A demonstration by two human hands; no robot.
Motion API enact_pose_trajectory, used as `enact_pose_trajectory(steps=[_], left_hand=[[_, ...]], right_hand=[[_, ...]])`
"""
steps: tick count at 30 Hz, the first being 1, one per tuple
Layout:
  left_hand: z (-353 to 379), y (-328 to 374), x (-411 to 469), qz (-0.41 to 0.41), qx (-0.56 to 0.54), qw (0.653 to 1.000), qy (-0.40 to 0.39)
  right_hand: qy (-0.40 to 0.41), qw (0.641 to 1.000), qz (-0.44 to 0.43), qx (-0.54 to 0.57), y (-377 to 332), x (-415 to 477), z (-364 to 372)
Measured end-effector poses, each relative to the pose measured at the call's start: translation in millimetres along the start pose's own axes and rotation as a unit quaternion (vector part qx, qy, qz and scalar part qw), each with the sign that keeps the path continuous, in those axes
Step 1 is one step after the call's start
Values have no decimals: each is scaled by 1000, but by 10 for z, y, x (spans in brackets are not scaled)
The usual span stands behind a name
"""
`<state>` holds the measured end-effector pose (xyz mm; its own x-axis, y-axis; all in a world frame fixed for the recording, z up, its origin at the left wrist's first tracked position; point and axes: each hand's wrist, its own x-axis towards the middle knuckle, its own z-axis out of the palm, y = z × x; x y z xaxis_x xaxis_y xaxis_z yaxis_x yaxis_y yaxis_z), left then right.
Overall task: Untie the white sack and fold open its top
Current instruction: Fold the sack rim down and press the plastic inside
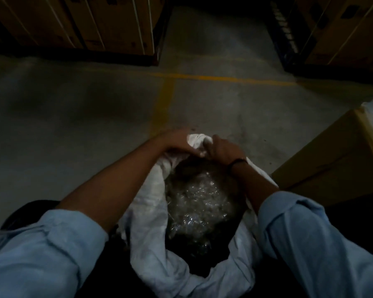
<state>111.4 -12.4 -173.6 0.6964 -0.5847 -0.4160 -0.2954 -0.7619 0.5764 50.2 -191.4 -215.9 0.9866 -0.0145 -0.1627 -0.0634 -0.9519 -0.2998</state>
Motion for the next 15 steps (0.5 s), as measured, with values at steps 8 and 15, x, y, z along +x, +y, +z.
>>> enact_pose_trajectory(steps=[8, 15], left_hand=[[444, -484, -106, -48, 14, 985, 166], [205, -931, -259, -69, -515, 854, 6]], right_hand=[[-147, 983, 105, 11, 158, 485, -25], [167, 967, -155, -114, -295, -11, 450]])
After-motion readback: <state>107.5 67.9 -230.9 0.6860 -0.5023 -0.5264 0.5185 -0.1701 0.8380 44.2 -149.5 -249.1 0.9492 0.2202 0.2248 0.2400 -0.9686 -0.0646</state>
